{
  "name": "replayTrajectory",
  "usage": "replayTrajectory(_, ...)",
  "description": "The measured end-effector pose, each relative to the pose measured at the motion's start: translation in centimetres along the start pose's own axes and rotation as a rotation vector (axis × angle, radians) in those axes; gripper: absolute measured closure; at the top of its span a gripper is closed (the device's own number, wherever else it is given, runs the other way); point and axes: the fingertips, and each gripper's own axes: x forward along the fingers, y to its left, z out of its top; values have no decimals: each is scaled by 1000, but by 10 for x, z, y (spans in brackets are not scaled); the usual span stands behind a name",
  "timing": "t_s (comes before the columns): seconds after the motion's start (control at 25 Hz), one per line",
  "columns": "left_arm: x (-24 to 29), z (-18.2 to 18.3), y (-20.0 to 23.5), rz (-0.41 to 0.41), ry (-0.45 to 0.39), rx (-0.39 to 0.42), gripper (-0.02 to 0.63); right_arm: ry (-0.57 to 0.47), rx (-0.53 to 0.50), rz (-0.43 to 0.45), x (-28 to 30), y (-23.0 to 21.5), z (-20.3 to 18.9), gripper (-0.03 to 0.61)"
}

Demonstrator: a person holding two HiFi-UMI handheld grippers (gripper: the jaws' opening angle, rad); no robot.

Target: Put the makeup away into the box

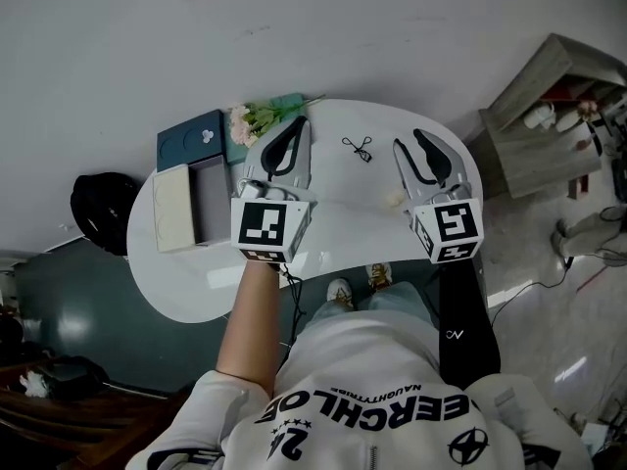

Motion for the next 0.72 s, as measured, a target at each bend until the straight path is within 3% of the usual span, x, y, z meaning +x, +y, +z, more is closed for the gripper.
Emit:
replayTrajectory(0.48,27,-3,22,183,23,16,612,0,-19,225,84,-8,-10,413)
replayTrajectory(0.72,30,-15,28,253,50,8,612,153,-18,337,119,6,-70,433)
